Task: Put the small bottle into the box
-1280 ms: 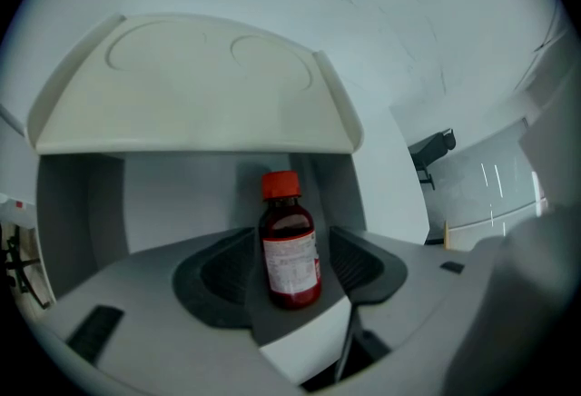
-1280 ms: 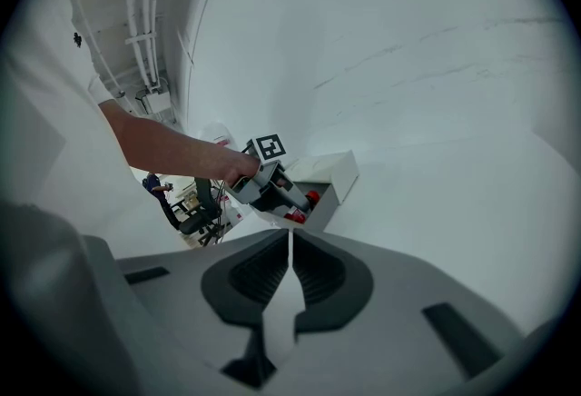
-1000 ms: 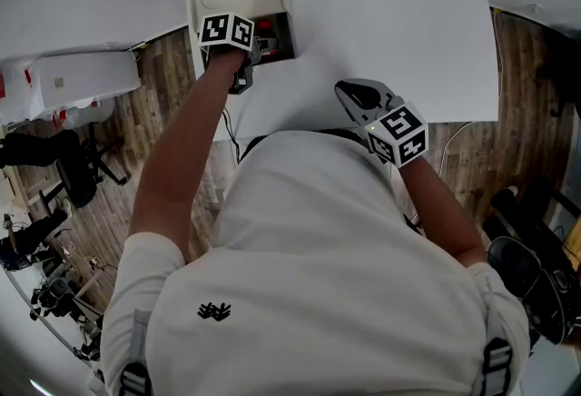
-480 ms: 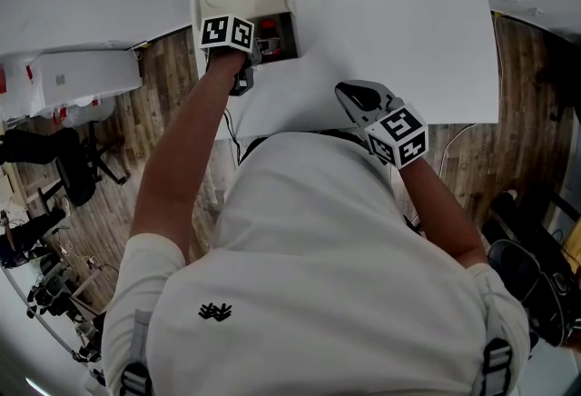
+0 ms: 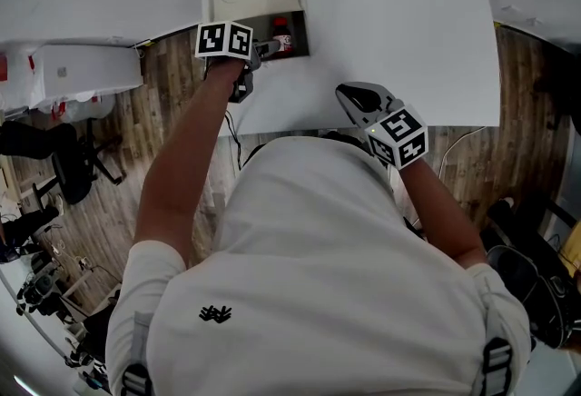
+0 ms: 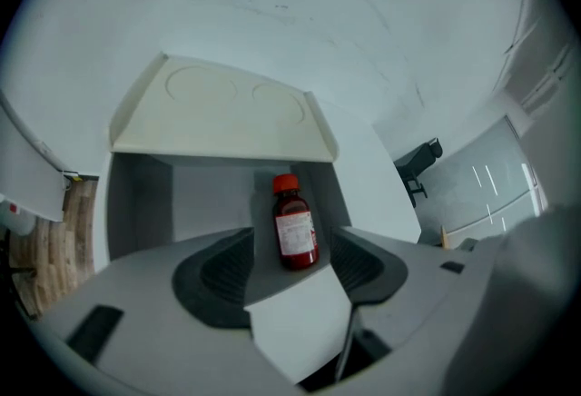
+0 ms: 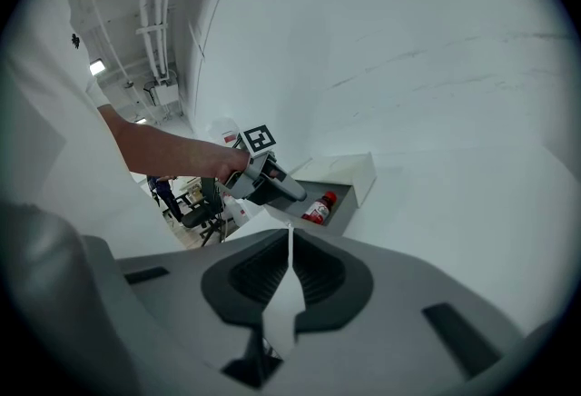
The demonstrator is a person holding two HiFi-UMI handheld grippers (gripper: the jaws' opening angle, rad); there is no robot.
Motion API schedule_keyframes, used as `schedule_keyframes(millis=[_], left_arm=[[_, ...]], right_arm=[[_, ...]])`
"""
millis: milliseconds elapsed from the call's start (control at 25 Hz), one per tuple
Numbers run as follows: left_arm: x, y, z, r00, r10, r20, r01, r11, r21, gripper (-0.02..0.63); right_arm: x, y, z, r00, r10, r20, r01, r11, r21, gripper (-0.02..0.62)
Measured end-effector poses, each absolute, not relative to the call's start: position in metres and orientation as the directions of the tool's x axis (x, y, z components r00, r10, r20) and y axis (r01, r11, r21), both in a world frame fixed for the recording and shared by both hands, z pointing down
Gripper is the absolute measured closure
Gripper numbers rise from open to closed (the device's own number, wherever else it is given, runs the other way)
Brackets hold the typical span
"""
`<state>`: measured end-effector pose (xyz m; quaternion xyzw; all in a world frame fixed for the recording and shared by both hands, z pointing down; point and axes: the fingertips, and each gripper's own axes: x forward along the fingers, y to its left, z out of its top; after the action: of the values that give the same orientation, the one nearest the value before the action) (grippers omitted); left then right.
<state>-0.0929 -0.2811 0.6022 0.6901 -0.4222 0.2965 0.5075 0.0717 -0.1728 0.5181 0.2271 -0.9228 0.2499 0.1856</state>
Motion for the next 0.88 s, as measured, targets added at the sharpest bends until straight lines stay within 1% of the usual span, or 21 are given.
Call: schedule_keyframes(millis=[120, 320, 400, 520, 600, 680, 880], left_arm=[[-0.103, -0.269, 0.59, 0.48, -0.325, 0.815, -0.877, -0.165, 0.451, 0.345], [-0.121, -0.239, 0.564, 0.522, -0.416, 0.745, -0.852, -0.208, 0.481, 0.395], [-0.134, -0.223, 0.556, 0.506, -0.445, 0.739, -0.862, -0.229, 0.452, 0.446], [-0.157, -0.198, 0.548, 0.46, -0.487, 0.742, -0.887, -0.272, 0.372, 0.542], [-0.162, -0.185, 0.54, 0.48, -0.509, 0.714, -0.877, -0.303, 0.374, 0.585], [-0.162, -0.169, 0.53, 0.527, -0.523, 0.67, -0.85, -0.337, 0.406, 0.597], [-0.17, -0.117, 0.504, 0.617, -0.534, 0.577, -0.787, -0.416, 0.456, 0.6]], right_arm=[[0.061, -0.165, 0.515, -0.826, -0.325, 0.46, -0.508, 0.783, -0.359, 0.578], [0.038, -0.147, 0.511, -0.821, -0.325, 0.47, -0.508, 0.792, -0.34, 0.578], [0.027, -0.139, 0.508, -0.817, -0.329, 0.474, -0.512, 0.792, -0.333, 0.578], [0.011, -0.126, 0.506, -0.81, -0.34, 0.479, -0.523, 0.789, -0.324, 0.581], [0.004, -0.12, 0.503, -0.804, -0.352, 0.479, -0.532, 0.786, -0.315, 0.581], [-0.003, -0.111, 0.499, -0.799, -0.367, 0.477, -0.541, 0.785, -0.301, 0.583], [-0.027, -0.079, 0.494, -0.781, -0.387, 0.49, -0.559, 0.782, -0.274, 0.586]])
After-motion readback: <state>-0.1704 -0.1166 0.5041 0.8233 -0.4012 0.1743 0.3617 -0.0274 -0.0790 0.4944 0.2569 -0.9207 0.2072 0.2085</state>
